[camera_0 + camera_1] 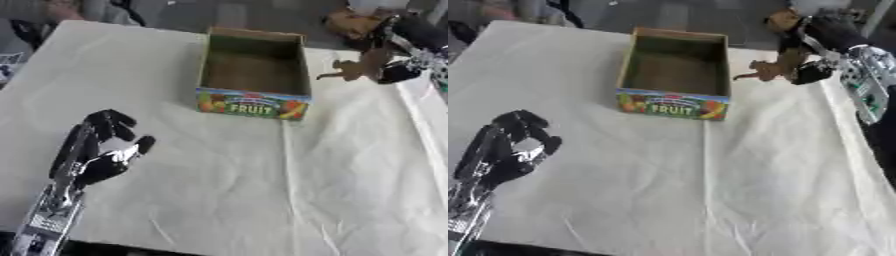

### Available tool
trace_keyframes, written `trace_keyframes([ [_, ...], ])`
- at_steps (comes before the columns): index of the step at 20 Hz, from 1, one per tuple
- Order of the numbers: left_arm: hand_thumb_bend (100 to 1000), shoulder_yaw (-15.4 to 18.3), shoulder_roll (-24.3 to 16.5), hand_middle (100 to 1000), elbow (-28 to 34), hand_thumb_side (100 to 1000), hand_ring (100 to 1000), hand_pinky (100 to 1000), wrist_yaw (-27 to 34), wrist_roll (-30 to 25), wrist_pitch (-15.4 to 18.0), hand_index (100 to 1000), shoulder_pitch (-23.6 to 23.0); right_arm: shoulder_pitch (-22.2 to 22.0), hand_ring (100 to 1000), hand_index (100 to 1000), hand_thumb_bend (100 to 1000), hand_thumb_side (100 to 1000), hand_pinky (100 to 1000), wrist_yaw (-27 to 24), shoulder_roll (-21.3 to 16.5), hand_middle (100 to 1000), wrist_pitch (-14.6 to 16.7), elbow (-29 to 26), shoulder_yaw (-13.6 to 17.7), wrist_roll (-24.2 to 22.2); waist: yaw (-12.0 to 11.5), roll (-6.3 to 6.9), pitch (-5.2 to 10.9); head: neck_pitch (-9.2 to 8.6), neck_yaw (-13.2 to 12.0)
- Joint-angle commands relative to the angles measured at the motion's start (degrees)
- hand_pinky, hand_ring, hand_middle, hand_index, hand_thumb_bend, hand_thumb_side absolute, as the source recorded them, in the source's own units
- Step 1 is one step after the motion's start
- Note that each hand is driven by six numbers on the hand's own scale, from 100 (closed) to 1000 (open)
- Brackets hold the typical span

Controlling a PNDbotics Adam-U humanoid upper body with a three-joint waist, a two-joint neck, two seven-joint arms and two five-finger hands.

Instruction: Pick up objects on the table and place them in the box.

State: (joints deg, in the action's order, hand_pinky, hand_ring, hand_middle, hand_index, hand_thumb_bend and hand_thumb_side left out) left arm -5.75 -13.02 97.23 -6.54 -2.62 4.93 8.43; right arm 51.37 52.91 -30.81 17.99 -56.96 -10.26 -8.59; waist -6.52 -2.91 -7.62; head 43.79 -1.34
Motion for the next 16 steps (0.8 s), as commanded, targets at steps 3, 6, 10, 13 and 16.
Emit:
trace_keyframes([
  [3, 657, -0.37, -0.09, 533, 0.71, 365, 505, 553, 0.22, -0.46, 0.1, 592, 0.71, 4.41, 588, 412, 100, 100, 756, 1.24, 0.05, 297, -0.12, 0.96, 1.2, 0.03, -0.9, 0.21, 0.87, 0.33, 0.52],
  [6, 658, -0.61, 0.07, 532, 0.74, 365, 505, 553, 0.33, -0.69, 0.12, 591, 0.91, 6.62, 587, 412, 100, 100, 755, 2.14, 1.63, 296, -0.4, 2.72, 1.66, 0.0, -1.89, 0.31, 0.7, 0.33, 1.0],
  [10, 658, -1.04, 0.41, 532, 0.82, 365, 504, 552, 0.5, -1.09, 0.16, 591, 1.34, 9.23, 583, 411, 100, 100, 753, 3.81, 4.36, 294, -0.89, 5.81, 2.4, 0.12, -3.52, 0.44, 0.32, 0.33, 1.88],
  [13, 658, -1.43, 0.64, 532, 0.9, 366, 504, 552, 0.65, -1.5, 0.19, 590, 1.72, 10.66, 582, 414, 100, 100, 751, 5.29, 6.48, 295, -1.4, 8.36, 3.1, 0.49, -4.86, 0.49, 0.01, 0.33, 2.77],
  [16, 659, -1.89, 0.95, 532, 0.94, 366, 504, 552, 0.8, -1.97, 0.24, 590, 2.12, 11.54, 581, 416, 100, 100, 750, 6.84, 8.71, 295, -1.96, 10.75, 3.78, 0.86, -6.21, 0.47, -0.32, 0.33, 3.74],
])
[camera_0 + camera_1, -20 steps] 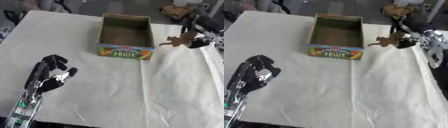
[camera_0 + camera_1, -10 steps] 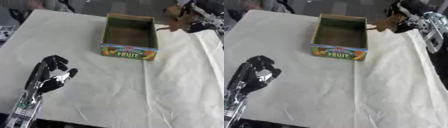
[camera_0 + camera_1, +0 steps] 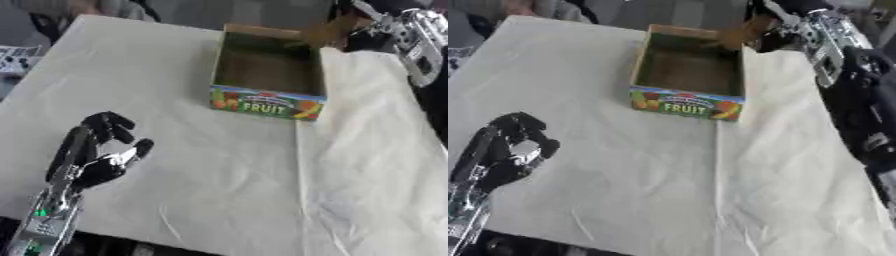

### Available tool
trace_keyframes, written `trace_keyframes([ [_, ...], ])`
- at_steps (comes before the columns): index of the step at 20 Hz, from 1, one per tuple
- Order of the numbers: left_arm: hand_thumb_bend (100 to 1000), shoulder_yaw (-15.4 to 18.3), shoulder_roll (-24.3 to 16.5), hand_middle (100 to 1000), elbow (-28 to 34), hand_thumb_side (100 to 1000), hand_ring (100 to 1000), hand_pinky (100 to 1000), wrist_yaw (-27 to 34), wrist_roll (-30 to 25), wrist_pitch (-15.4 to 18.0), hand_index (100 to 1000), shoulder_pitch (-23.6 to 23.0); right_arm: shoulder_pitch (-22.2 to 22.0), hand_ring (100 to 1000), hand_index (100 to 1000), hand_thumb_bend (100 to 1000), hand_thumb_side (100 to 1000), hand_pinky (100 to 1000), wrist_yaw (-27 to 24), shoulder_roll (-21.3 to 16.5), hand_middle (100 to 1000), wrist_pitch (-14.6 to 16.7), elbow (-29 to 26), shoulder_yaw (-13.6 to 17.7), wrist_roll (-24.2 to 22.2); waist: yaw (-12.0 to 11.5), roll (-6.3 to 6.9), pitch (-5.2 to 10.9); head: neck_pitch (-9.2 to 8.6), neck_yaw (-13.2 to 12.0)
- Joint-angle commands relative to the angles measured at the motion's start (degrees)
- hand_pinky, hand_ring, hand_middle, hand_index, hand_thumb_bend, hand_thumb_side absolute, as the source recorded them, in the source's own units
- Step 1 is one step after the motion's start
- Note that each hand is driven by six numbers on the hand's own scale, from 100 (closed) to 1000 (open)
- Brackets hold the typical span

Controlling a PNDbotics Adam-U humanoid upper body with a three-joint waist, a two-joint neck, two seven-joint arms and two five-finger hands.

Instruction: Pick up objects on the table and place them in the box.

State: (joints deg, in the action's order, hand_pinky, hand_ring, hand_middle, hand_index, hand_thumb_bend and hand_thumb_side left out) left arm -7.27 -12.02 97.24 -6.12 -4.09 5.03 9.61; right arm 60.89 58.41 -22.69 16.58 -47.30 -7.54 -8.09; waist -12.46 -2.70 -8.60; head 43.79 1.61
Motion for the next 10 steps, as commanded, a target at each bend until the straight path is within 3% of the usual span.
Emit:
trace_keyframes([
  [1, 659, -0.54, 0.07, 532, 0.95, 366, 504, 553, 0.44, -0.69, 0.16, 590, 1.09, 2.23, 581, 418, 100, 100, 749, 1.9, 1.34, 296, -0.77, 1.89, 1.3, 0.51, -0.7, 0.28, 0.58, 0.33, 1.11],
  [10, 659, -1.46, 0.84, 531, 1.11, 365, 503, 553, 0.91, -1.84, 0.24, 590, 2.13, 2.42, 586, 446, 100, 100, 746, 5.82, 7.16, 315, -2.78, 7.83, 3.31, 2.16, -3.46, 0.78, 0.07, 0.33, 3.3],
])
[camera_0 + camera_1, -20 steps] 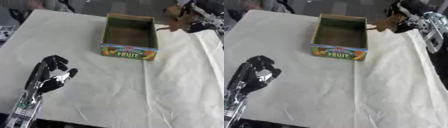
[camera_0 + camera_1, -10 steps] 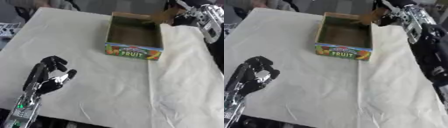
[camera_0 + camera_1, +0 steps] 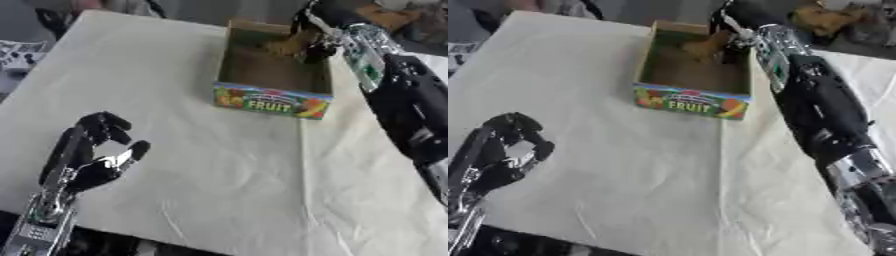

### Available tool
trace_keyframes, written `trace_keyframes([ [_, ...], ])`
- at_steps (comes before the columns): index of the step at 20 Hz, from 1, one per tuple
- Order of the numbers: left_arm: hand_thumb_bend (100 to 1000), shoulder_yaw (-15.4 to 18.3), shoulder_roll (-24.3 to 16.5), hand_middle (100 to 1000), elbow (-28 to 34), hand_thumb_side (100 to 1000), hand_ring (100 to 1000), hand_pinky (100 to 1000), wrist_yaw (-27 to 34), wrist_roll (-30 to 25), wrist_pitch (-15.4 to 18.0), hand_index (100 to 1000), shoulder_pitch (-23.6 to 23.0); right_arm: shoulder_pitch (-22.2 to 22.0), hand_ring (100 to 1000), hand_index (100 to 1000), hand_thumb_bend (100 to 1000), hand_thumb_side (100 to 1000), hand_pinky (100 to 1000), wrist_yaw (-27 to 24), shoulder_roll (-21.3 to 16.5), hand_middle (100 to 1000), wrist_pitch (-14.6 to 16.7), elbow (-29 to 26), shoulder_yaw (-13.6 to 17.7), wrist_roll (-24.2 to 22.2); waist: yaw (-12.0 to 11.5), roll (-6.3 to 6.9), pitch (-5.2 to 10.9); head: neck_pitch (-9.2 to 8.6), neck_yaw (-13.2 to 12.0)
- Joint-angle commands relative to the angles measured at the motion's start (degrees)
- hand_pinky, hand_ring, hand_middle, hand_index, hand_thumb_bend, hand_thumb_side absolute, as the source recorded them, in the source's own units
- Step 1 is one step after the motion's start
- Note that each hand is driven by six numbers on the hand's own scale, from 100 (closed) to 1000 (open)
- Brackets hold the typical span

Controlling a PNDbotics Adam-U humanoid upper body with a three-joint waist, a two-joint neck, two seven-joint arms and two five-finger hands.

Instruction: Pick up objects on the table and place them in the box.

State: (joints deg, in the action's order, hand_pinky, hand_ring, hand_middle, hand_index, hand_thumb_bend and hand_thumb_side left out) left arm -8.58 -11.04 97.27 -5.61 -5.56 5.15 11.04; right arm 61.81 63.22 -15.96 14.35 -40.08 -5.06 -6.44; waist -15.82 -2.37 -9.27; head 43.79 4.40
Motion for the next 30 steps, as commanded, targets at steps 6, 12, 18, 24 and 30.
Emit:
trace_keyframes([
  [6, 660, -0.2, 0.02, 531, 1.09, 365, 503, 553, 0.43, -0.51, 0.12, 589, 0.74, 0.42, 593, 474, 100, 100, 747, 2.57, 2.82, 335, -0.65, 2.95, 1.05, 0.91, -0.32, 0.69, 0.65, 0.33, 0.87],
  [12, 662, -0.12, 0.0, 531, 1.06, 366, 502, 553, 0.39, -0.46, 0.1, 589, 0.65, -0.34, 632, 568, 100, 100, 761, 3.34, 3.4, 440, -0.52, 4.48, 1.17, -0.05, -0.16, 0.73, 0.65, 0.33, 0.95],
  [18, 663, -0.02, -0.04, 530, 1.04, 366, 502, 553, 0.28, -0.4, 0.1, 588, 0.59, -0.54, 730, 740, 100, 113, 804, 3.59, 3.28, 632, 0.36, 4.98, 0.88, -4.17, 0.11, 0.64, 0.72, 0.33, 0.73],
  [24, 664, 0.1, -0.12, 530, 1.05, 365, 502, 553, 0.21, -0.29, 0.09, 588, 0.56, -0.43, 810, 887, 233, 269, 851, 2.98, 2.59, 818, 1.23, 4.77, 0.74, -9.02, 0.39, 0.58, 0.81, 0.33, 0.51],
  [30, 664, 0.27, -0.23, 529, 1.06, 365, 501, 553, 0.09, -0.14, 0.08, 588, 0.51, -0.35, 849, 923, 340, 337, 881, 2.5, 1.41, 882, 2.51, 4.01, 0.46, -12.23, 0.75, 0.48, 0.92, 0.33, 0.1],
])
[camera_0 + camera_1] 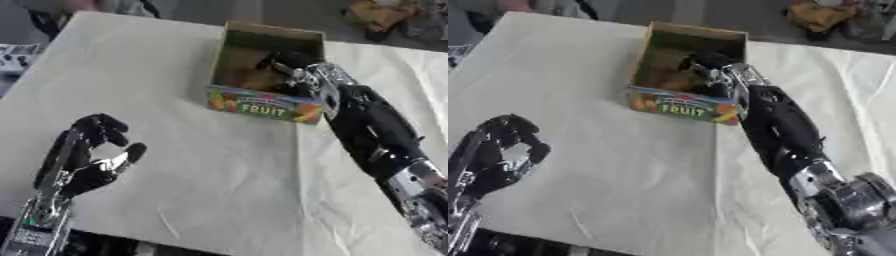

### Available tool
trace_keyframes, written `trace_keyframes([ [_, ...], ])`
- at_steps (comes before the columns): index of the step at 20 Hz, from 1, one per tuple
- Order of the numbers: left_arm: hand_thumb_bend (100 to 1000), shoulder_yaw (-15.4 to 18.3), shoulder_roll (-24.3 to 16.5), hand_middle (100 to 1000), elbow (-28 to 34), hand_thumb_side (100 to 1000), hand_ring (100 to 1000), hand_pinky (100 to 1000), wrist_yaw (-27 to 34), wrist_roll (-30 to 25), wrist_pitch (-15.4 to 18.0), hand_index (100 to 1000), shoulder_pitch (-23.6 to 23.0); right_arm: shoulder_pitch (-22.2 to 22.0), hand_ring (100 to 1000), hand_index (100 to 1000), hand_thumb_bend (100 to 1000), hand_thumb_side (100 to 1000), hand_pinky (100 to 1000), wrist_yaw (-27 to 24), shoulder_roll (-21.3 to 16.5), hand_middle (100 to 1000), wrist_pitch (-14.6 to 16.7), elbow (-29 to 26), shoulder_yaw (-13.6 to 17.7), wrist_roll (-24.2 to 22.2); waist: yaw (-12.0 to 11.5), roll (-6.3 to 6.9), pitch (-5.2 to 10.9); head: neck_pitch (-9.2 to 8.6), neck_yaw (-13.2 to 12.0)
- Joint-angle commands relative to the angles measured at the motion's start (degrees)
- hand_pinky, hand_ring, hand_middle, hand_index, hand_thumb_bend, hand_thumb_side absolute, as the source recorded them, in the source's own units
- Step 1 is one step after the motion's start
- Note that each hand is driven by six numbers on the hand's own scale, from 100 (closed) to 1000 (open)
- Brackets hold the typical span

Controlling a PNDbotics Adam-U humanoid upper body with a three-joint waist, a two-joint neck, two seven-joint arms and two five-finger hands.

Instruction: Pick up objects on the table and place them in the box.

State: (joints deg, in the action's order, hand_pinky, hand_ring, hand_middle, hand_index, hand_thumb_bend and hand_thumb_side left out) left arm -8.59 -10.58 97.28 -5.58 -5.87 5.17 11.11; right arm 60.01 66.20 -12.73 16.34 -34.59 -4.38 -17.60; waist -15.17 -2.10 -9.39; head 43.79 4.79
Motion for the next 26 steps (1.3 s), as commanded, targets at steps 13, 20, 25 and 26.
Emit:
trace_keyframes([
  [13, 666, 0.85, -1.08, 528, 0.95, 364, 500, 553, -0.32, 0.51, 0.07, 580, 0.02, 1.31, 884, 946, 493, 387, 914, -2.05, -6.47, 925, 4.1, -5.59, -2.06, -5.33, 1.95, -0.24, 1.6, 0.33, -1.84],
  [20, 667, 1.42, -1.48, 527, 0.95, 363, 499, 553, -0.56, 0.94, 0.09, 579, -0.35, -1.37, 887, 948, 509, 389, 917, -6.03, -11.64, 930, 7.13, -12.22, -4.78, -7.35, 3.62, -0.54, 1.83, 0.33, -3.49],
  [25, 666, 1.77, -1.8, 526, 0.9, 362, 499, 553, -0.69, 1.33, 0.05, 578, -0.66, -4.58, 851, 926, 415, 305, 883, -13.03, -17.13, 884, 6.44, -20.64, -5.29, -6.96, 4.97, -0.66, 2.06, 0.33, -4.44],
  [26, 666, 1.83, -1.84, 526, 0.9, 362, 498, 553, -0.71, 1.39, 0.05, 578, -0.71, -5.41, 840, 917, 388, 279, 872, -14.55, -18.18, 873, 5.73, -22.68, -5.07, -6.01, 5.19, -0.68, 2.11, 0.33, -4.57],
])
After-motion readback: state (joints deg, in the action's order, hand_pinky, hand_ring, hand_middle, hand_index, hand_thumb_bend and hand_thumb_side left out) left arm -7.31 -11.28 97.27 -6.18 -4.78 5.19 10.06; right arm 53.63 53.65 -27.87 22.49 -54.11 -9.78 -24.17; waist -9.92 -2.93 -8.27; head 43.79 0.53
